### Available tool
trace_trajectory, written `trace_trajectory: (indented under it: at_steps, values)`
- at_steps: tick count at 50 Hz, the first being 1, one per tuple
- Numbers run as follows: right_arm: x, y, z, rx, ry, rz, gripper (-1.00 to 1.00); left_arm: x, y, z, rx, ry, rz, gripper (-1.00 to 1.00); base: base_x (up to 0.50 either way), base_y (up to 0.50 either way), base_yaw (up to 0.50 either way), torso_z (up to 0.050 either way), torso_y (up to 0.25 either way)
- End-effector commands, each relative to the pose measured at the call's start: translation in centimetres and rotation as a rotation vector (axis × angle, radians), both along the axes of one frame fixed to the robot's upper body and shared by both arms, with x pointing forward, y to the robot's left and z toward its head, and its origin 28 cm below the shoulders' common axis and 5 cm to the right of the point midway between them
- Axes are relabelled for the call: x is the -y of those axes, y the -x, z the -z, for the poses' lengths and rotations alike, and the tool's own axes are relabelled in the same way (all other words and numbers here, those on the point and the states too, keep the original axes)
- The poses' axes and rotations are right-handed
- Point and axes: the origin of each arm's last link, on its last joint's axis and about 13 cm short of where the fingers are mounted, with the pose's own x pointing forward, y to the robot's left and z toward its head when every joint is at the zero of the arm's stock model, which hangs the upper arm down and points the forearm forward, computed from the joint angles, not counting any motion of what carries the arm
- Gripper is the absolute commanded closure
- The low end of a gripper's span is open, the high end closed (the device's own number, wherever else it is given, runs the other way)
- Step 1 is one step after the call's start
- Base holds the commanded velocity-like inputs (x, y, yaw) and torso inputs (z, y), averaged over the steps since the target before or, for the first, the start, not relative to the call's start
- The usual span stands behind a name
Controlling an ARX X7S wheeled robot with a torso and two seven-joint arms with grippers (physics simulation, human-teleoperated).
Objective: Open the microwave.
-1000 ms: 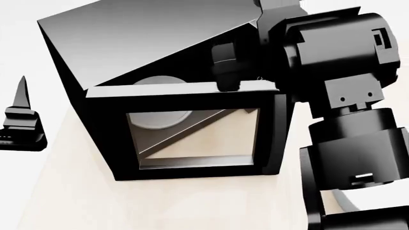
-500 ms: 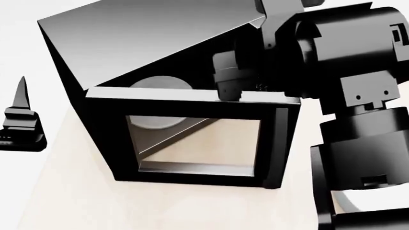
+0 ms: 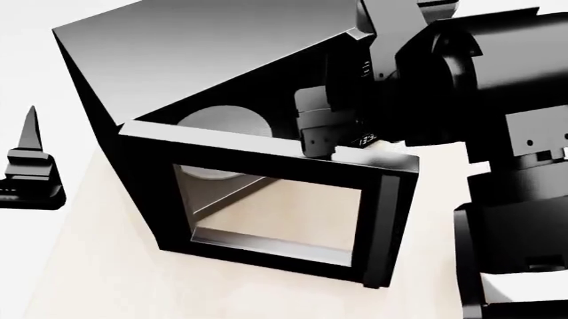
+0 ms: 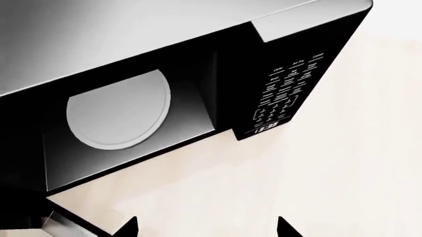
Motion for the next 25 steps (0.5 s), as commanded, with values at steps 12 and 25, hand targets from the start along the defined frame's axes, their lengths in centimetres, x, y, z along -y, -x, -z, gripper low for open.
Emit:
trace_trajectory:
  at_steps: [12,25]
  values:
    - [1.5,0.9,2.7,-0.12,0.099,-0.001,-1.0,0.0,0.1,-0.1,0.0,0.0,-0.001,-1.0,0.0,0.0,0.0,0.0,0.0]
    - [1.6,1.6,3.9,-0.176,0.11,-0.078,-1.0,0.0,0.1,0.0,-0.001,0.0,-0.002,-1.0,0.0,0.0,0.0,0.0,-0.002]
